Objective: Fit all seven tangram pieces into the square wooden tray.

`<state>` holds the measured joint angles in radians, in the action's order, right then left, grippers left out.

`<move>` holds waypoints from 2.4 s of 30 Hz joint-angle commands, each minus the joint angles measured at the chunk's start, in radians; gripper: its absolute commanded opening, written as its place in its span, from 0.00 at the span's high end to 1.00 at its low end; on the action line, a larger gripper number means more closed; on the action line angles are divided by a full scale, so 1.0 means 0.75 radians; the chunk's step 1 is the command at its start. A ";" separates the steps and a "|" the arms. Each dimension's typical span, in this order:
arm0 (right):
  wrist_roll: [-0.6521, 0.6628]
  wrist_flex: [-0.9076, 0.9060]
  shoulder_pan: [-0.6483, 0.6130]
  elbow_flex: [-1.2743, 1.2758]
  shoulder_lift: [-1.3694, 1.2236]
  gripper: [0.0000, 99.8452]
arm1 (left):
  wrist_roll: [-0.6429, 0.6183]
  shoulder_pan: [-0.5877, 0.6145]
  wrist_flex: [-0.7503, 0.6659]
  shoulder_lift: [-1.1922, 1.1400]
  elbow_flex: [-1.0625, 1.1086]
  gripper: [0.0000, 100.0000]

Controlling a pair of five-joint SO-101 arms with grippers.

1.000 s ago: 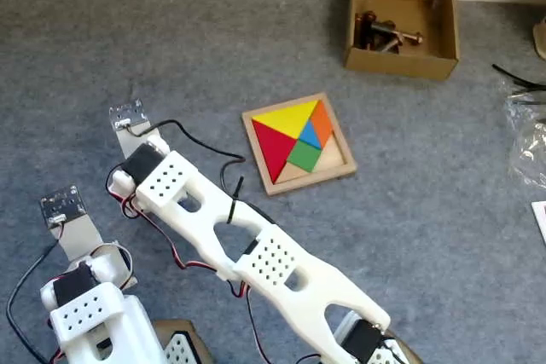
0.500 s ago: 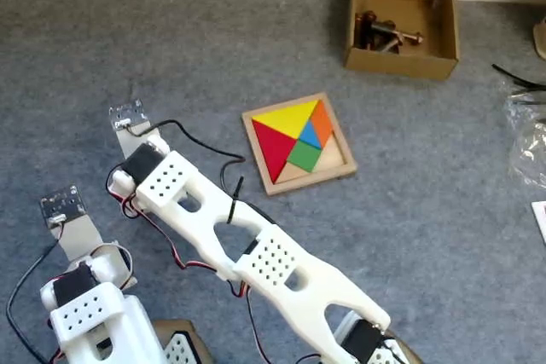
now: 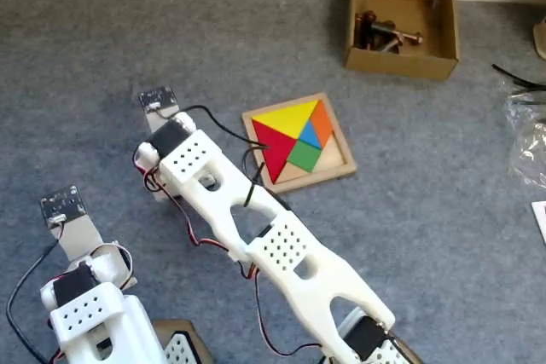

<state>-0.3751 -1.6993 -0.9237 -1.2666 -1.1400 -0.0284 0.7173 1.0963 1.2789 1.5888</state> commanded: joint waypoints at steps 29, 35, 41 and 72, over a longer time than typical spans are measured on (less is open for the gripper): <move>-0.094 0.093 0.007 -0.234 0.069 0.77 | -0.012 0.021 0.014 0.005 -0.001 1.00; -0.139 0.111 -0.021 -0.214 0.044 0.75 | -0.012 0.021 0.014 0.005 -0.001 1.00; -0.139 0.114 -0.021 -0.224 -0.077 0.75 | -0.012 0.021 0.014 0.005 -0.001 1.00; -0.129 0.114 -0.015 -0.255 -0.103 0.84 | -0.012 0.021 0.014 0.005 -0.001 1.00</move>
<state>-0.4718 -1.6256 -0.9252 -1.4185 -1.2352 -0.0284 0.7173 1.0963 1.2789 1.5888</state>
